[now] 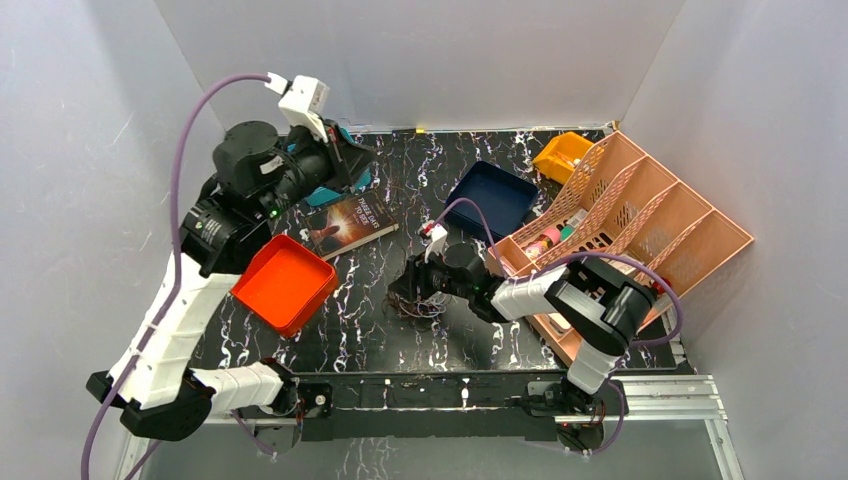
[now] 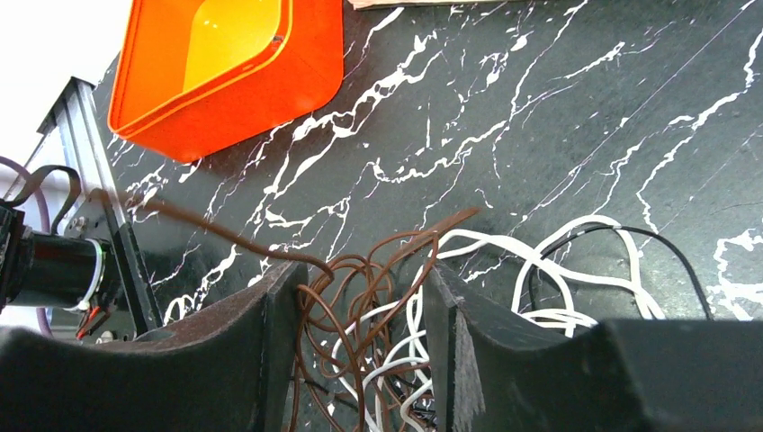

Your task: Untangle the cables

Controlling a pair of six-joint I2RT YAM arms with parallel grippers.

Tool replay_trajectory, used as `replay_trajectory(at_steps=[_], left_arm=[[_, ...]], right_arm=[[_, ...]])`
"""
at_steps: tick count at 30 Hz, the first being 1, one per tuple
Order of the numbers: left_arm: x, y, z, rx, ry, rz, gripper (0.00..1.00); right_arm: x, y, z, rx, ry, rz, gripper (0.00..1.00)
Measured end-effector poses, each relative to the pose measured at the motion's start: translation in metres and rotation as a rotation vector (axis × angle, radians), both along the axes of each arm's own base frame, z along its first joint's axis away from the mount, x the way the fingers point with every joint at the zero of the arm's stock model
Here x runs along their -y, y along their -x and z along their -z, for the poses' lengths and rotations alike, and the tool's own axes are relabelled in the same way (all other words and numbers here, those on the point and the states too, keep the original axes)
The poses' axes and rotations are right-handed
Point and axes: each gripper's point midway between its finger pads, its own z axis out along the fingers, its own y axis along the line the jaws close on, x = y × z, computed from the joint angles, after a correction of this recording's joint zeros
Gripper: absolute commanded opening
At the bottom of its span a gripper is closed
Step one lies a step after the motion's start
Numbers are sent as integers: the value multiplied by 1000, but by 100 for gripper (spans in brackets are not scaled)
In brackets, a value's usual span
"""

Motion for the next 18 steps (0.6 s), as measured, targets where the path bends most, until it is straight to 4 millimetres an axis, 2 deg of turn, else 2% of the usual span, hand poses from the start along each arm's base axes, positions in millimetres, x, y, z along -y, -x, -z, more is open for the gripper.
replay_trajectory(at_steps=[7, 18], left_arm=[[-15, 3, -54, 122, 44, -52, 0], [-25, -1, -112, 270, 93, -103, 0]], right_arm=[[3, 8, 11, -14, 15, -8, 57], [10, 16, 27, -34, 35, -13, 57]])
